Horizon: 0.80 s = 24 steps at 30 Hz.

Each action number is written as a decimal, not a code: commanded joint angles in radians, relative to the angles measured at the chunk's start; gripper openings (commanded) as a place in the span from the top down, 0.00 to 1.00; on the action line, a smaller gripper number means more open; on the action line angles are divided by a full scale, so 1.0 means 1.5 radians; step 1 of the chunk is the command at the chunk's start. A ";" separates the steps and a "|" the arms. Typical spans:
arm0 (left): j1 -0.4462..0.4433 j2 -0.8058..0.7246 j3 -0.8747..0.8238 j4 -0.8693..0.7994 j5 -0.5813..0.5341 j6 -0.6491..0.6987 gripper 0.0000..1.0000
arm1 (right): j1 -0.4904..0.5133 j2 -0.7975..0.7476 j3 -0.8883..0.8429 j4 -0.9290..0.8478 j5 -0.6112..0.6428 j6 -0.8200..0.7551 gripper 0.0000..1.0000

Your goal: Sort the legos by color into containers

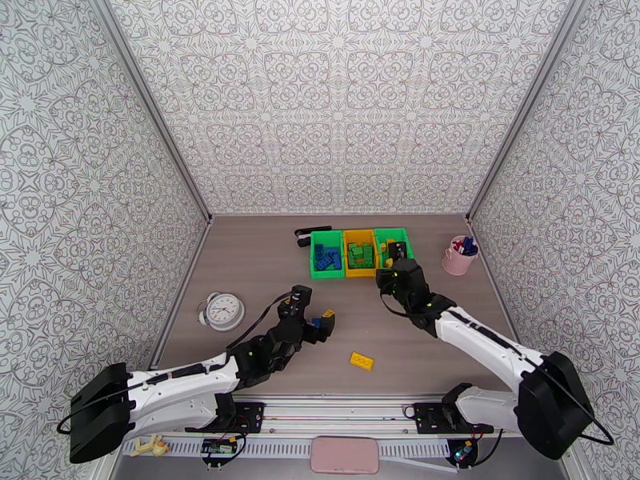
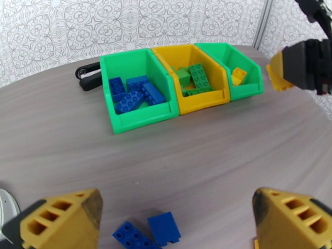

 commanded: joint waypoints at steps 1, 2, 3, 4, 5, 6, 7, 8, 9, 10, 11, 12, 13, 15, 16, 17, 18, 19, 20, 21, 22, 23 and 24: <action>-0.005 0.012 0.019 0.012 0.000 0.007 0.00 | -0.053 0.058 0.063 0.012 -0.040 -0.007 0.72; -0.007 0.013 0.020 0.011 0.003 0.006 0.00 | -0.070 0.084 0.080 0.019 -0.052 -0.009 0.72; -0.008 0.015 0.020 0.012 0.006 0.006 0.00 | -0.084 0.107 0.095 0.025 -0.064 -0.012 0.72; -0.009 0.015 0.018 0.014 0.009 0.007 0.00 | -0.100 0.136 0.117 0.030 -0.082 -0.019 0.72; -0.009 0.015 0.016 0.013 0.017 0.010 0.00 | -0.112 0.169 0.141 0.035 -0.097 -0.028 0.72; -0.009 0.014 0.015 0.011 0.026 0.017 0.00 | -0.120 0.196 0.161 0.034 -0.100 -0.033 0.72; -0.010 0.014 0.013 0.015 0.036 0.029 0.00 | -0.127 0.224 0.190 0.026 -0.099 -0.039 0.72; -0.012 0.015 0.012 0.015 0.043 0.037 0.00 | -0.133 0.248 0.215 0.020 -0.095 -0.044 0.72; -0.013 0.013 0.013 0.014 0.055 0.045 0.00 | -0.138 0.268 0.230 0.021 -0.094 -0.044 0.72; -0.015 0.009 0.013 0.014 0.072 0.054 0.00 | -0.144 0.292 0.248 0.026 -0.096 -0.044 0.74; -0.015 0.006 0.013 0.016 0.089 0.063 0.00 | -0.150 0.315 0.264 0.028 -0.099 -0.036 0.75; -0.016 0.004 0.011 0.023 0.105 0.072 0.00 | -0.154 0.336 0.281 0.028 -0.106 -0.030 0.75; -0.017 0.002 0.008 0.033 0.123 0.082 0.00 | -0.158 0.359 0.303 0.024 -0.117 -0.028 0.76; -0.017 0.001 0.002 0.052 0.151 0.103 0.00 | -0.159 0.394 0.342 0.017 -0.127 -0.028 0.75; -0.017 0.002 0.000 0.059 0.163 0.114 0.00 | -0.158 0.409 0.360 0.012 -0.130 -0.028 0.75; -0.017 0.003 0.001 0.062 0.171 0.122 0.00 | -0.158 0.420 0.376 0.004 -0.131 -0.026 0.74; -0.018 0.003 0.002 0.061 0.178 0.128 0.00 | -0.158 0.425 0.389 -0.006 -0.133 -0.025 0.73; -0.018 0.003 0.005 0.057 0.189 0.138 0.00 | -0.158 0.426 0.398 -0.017 -0.133 -0.024 0.68; -0.018 0.002 0.005 0.053 0.200 0.147 0.00 | -0.157 0.420 0.398 -0.020 -0.133 -0.022 0.63; -0.019 0.002 0.006 0.050 0.210 0.157 0.00 | -0.158 0.412 0.392 -0.017 -0.131 -0.022 0.57; -0.019 0.000 0.007 0.044 0.223 0.169 0.00 | -0.158 0.400 0.383 -0.011 -0.126 -0.022 0.51; -0.020 -0.001 0.009 0.036 0.239 0.184 0.00 | -0.158 0.387 0.373 -0.010 -0.122 -0.023 0.45; -0.019 -0.003 0.008 0.030 0.257 0.203 0.00 | -0.158 0.375 0.364 -0.011 -0.120 -0.025 0.40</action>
